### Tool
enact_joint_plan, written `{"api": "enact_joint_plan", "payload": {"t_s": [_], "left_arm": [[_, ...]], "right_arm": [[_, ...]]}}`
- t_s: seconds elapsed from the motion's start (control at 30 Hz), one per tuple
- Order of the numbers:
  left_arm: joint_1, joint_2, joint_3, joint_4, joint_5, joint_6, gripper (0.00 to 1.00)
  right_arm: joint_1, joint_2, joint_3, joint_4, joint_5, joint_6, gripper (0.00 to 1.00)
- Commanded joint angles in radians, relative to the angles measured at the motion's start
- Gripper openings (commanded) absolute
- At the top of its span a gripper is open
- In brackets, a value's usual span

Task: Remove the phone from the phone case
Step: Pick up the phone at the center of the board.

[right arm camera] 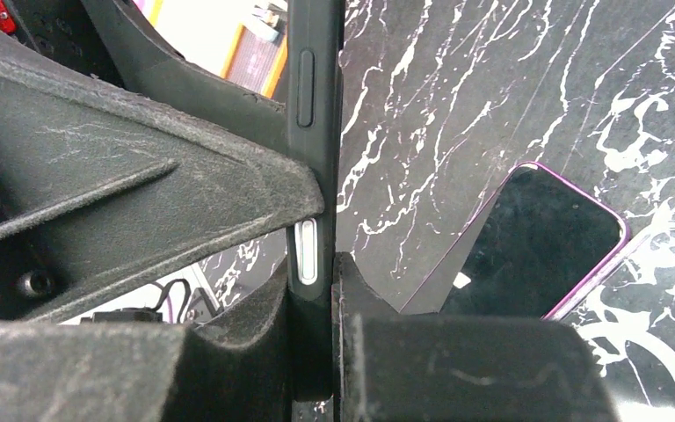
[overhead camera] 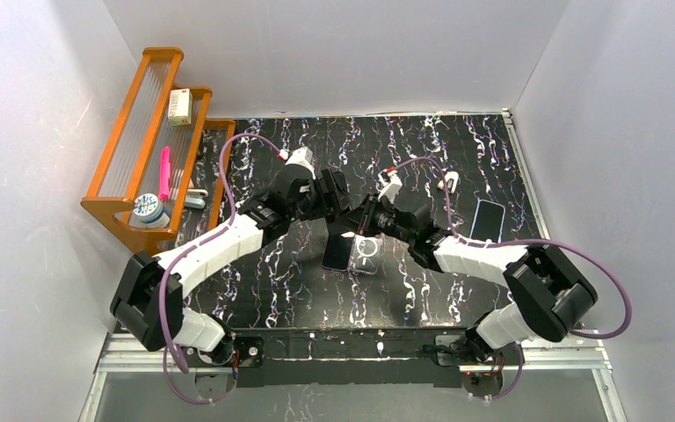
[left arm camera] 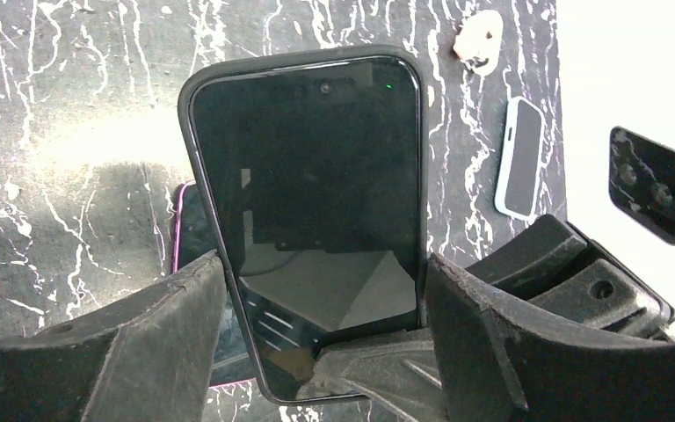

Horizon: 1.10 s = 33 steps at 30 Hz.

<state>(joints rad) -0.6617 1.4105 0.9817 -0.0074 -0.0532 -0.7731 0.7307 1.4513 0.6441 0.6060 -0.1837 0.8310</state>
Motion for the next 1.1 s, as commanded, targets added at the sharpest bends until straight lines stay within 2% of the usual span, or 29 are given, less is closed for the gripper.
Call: {"api": "enact_joint_plan", "payload": {"t_s": [0.0, 0.17, 0.33, 0.53, 0.73, 1.07], "left_arm": [[0.017, -0.126, -0.018, 0.053, 0.0, 0.081, 0.76], [0.055, -0.191, -0.073, 0.131, 0.098, 0.09, 0.89], [0.118, -0.222, -0.118, 0.23, 0.284, 0.083, 0.92], [0.143, -0.22, -0.151, 0.337, 0.447, 0.052, 0.92], [0.145, -0.183, -0.156, 0.404, 0.521, 0.009, 0.9], [0.146, -0.126, -0.193, 0.606, 0.624, -0.144, 0.74]], "right_arm": [[-0.032, -0.081, -0.05, 0.087, -0.019, 0.021, 0.01], [-0.089, -0.147, -0.116, 0.134, -0.066, 0.029, 0.01], [-0.186, -0.205, -0.203, 0.259, -0.19, 0.075, 0.01], [-0.227, -0.222, -0.254, 0.415, -0.324, 0.139, 0.01], [-0.231, -0.195, -0.252, 0.596, -0.42, 0.235, 0.01], [-0.232, -0.167, -0.222, 0.735, -0.491, 0.325, 0.01]]}}
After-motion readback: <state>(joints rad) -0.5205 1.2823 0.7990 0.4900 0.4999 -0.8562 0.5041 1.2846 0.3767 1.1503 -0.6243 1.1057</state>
